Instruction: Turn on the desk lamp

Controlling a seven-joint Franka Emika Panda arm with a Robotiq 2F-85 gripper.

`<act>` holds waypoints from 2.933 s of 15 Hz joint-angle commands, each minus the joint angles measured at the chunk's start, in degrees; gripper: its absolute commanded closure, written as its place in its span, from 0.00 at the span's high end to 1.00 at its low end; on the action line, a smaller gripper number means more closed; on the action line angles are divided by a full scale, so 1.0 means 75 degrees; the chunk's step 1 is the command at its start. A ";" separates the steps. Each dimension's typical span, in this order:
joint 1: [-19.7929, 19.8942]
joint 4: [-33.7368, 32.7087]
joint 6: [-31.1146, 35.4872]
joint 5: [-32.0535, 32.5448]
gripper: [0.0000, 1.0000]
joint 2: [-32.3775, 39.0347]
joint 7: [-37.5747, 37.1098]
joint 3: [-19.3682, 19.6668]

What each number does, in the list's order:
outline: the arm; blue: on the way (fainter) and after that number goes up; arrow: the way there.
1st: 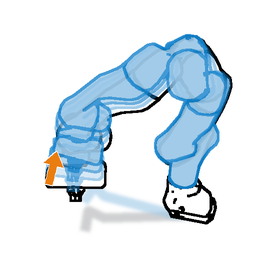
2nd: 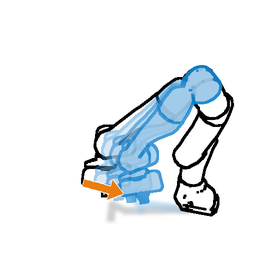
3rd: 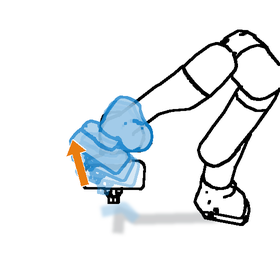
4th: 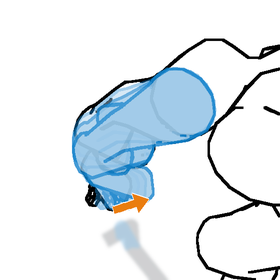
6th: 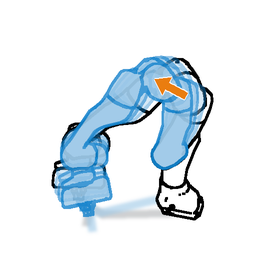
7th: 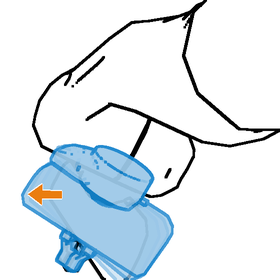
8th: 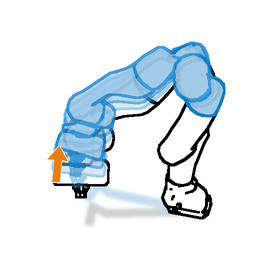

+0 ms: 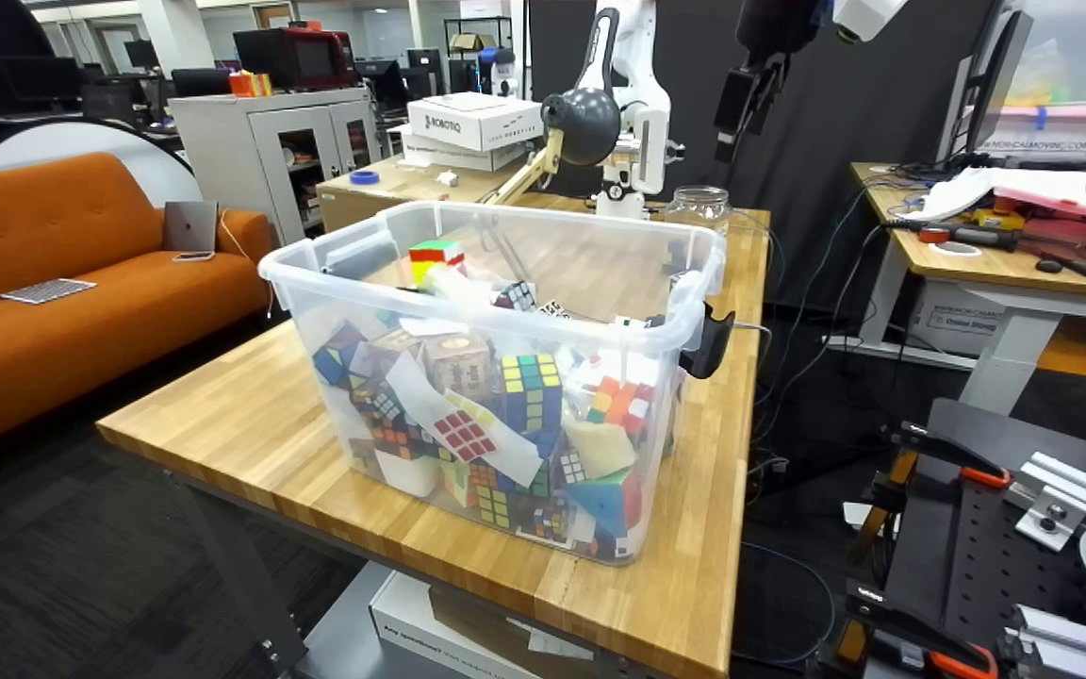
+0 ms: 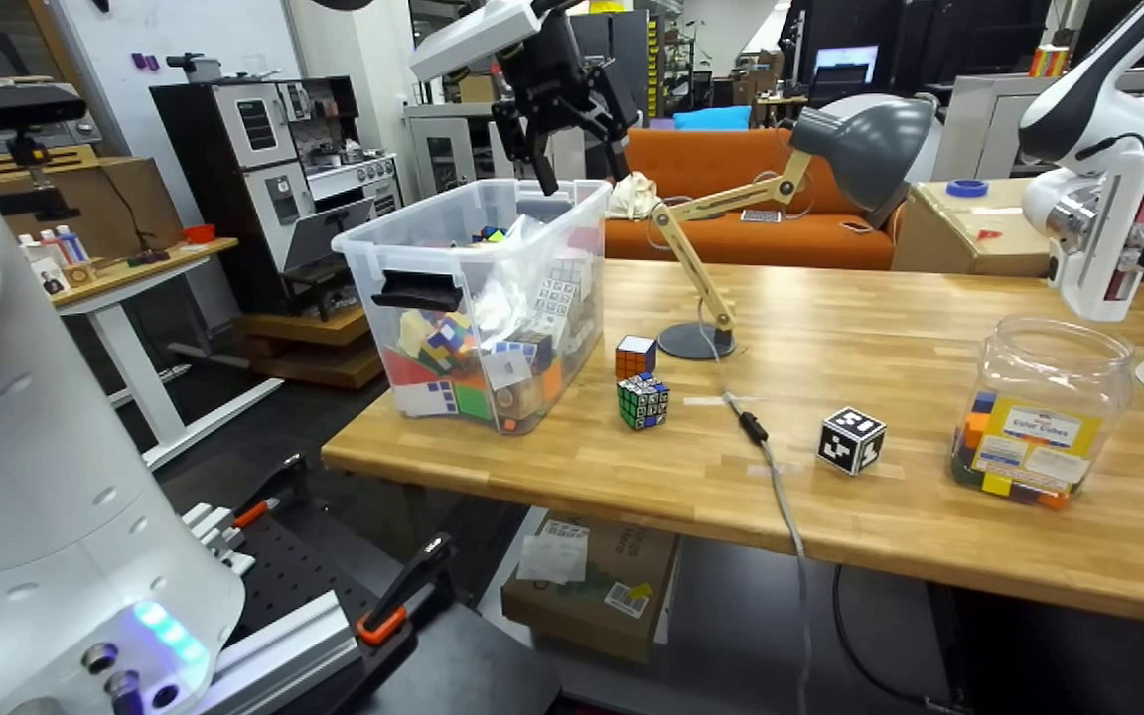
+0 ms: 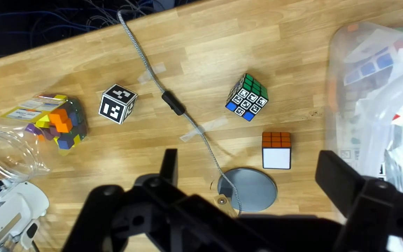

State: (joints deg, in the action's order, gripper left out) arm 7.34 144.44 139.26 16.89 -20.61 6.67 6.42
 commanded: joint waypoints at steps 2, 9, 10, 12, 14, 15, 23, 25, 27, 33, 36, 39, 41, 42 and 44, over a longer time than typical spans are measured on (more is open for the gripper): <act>0.0039 0.0027 -0.0020 -0.0031 1.00 -0.0045 0.0024 -0.0041; 0.0039 0.0033 -0.0019 -0.0031 1.00 -0.0032 0.0023 -0.0041; 0.0051 -0.0006 0.0062 -0.0039 1.00 0.0042 -0.0004 -0.0027; 0.0062 -0.0125 0.0395 -0.0047 1.00 0.0227 0.0026 0.0037; -0.0071 -0.0282 0.0610 -0.0291 1.00 0.0399 0.0423 0.0199; -0.0113 -0.0379 0.0670 -0.0417 1.00 0.0530 0.0587 0.0259; 0.0109 -0.1986 0.0643 -0.0117 1.00 0.2686 0.0449 0.0287; 0.0128 -0.2547 0.0534 -0.0149 1.00 0.3256 0.0442 0.0327; 0.0096 -0.2325 0.0624 -0.0226 1.00 0.3103 0.0469 0.0327; 0.0107 -0.2681 0.0578 -0.0224 1.00 0.3436 0.0468 0.0361; 0.0129 -0.2756 0.0645 -0.0181 1.00 0.3573 0.0249 0.0409; 0.0201 -0.2938 0.0757 -0.0207 1.00 0.3886 0.0065 0.0526; 0.0304 -0.3143 0.0727 -0.0422 1.00 0.4205 0.0454 0.0561; 0.0372 -0.3257 0.0681 -0.0527 1.00 0.4376 0.0774 0.0538; 0.0467 -0.3543 0.0559 -0.0581 1.00 0.4727 0.1176 0.0497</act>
State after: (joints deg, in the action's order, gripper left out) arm 9.49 121.44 144.40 14.18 11.42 10.71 11.09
